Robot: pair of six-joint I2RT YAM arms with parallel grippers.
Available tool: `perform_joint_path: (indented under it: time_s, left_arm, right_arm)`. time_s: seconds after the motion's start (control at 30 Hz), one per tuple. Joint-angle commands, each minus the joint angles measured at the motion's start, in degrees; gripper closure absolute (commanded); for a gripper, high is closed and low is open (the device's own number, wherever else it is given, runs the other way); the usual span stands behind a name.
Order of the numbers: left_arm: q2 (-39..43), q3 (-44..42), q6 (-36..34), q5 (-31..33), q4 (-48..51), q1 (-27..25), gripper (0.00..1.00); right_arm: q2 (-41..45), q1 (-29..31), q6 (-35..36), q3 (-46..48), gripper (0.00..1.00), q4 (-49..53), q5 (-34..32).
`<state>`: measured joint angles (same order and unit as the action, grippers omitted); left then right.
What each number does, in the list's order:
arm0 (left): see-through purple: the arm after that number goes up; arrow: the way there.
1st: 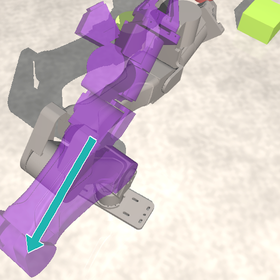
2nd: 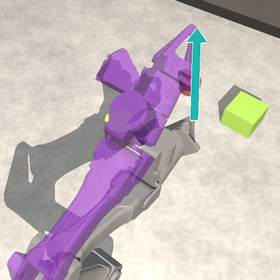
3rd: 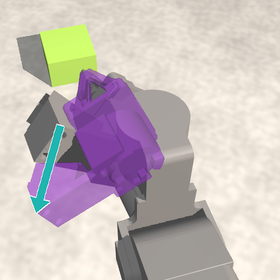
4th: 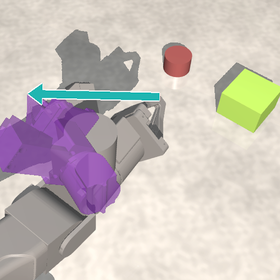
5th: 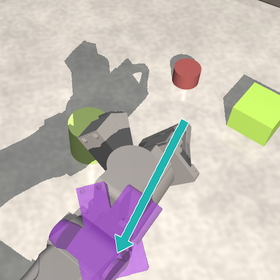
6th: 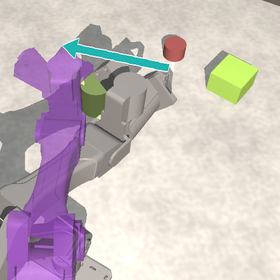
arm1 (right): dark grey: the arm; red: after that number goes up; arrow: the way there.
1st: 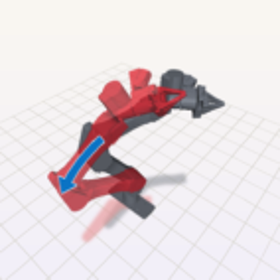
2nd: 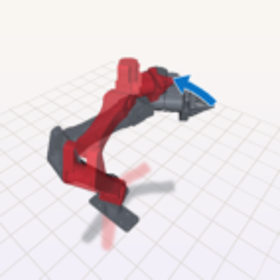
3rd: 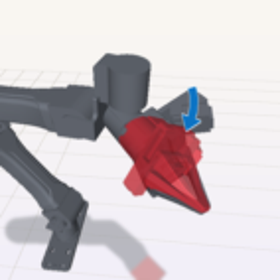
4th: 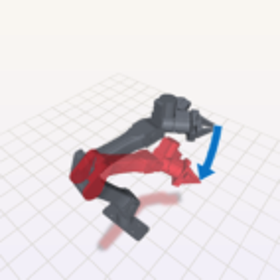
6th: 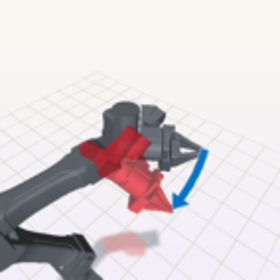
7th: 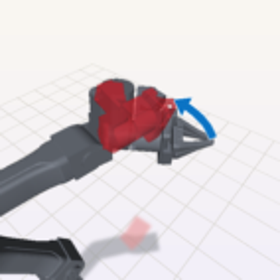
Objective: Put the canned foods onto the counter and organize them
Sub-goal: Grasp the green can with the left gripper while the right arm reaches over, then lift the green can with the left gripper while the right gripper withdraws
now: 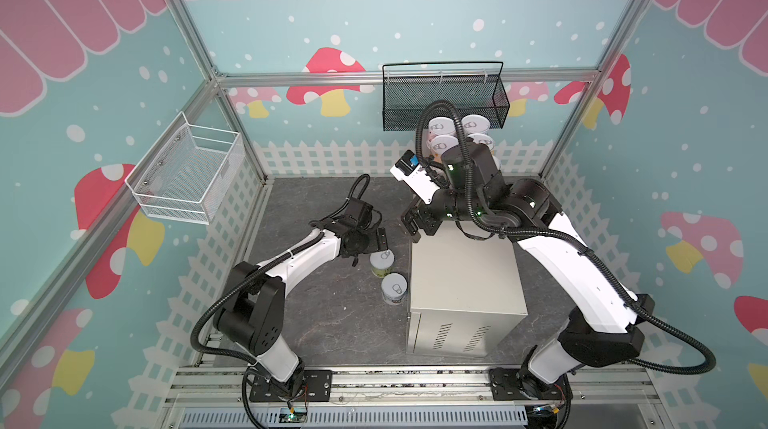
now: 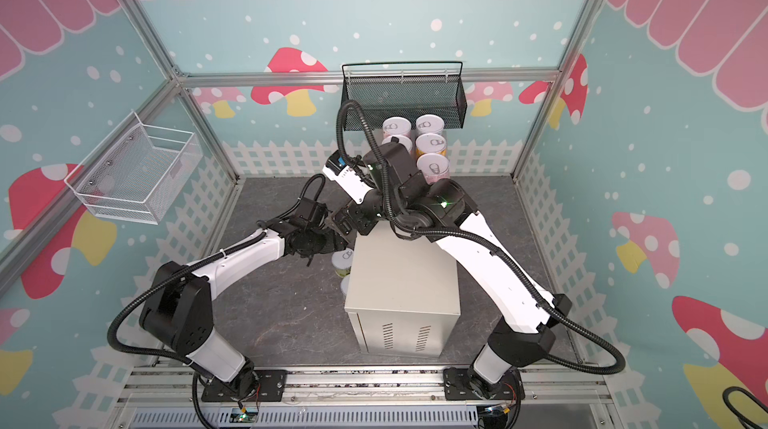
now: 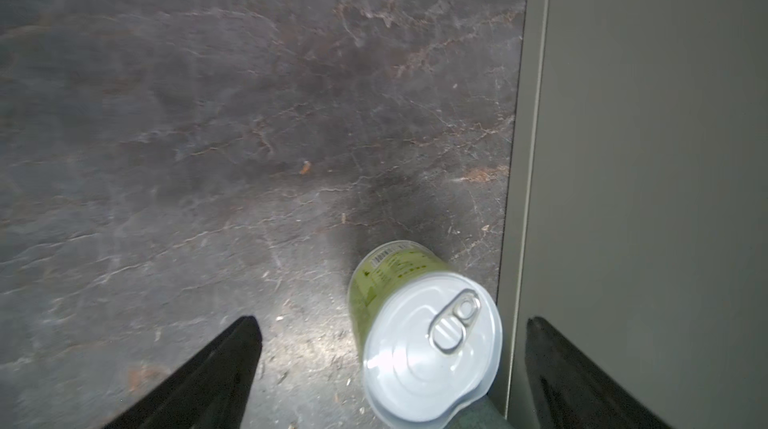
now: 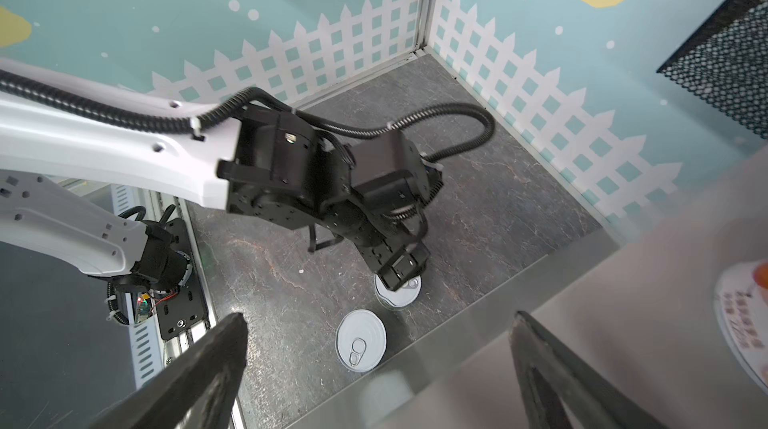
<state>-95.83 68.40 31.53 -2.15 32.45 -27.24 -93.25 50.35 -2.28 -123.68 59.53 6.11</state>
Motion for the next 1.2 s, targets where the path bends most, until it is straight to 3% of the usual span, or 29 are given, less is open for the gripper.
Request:
perform_joint_path:
  time_s: [0.0,0.23,0.57,1.17]
  left_arm:
    - [-2.2,3.8,2.1,3.2,0.3,-2.6,0.01]
    - [-7.7,7.2,3.1,10.4,5.1,-7.0,0.01]
    - [-12.1,8.0,4.6,12.9,7.4,-8.8,0.03]
    - [-5.8,4.2,4.3,11.7,7.6,-8.0,0.26]
  right_arm:
    - [-1.6,3.2,0.9,-3.1,0.0,5.1,-5.3]
    - [2.0,7.3,-1.0,1.4,0.0,4.8,-9.6]
    - [7.0,8.3,-2.0,8.3,0.0,3.6,-11.5]
    - [9.4,8.4,-2.1,11.3,0.01,2.4,-15.6]
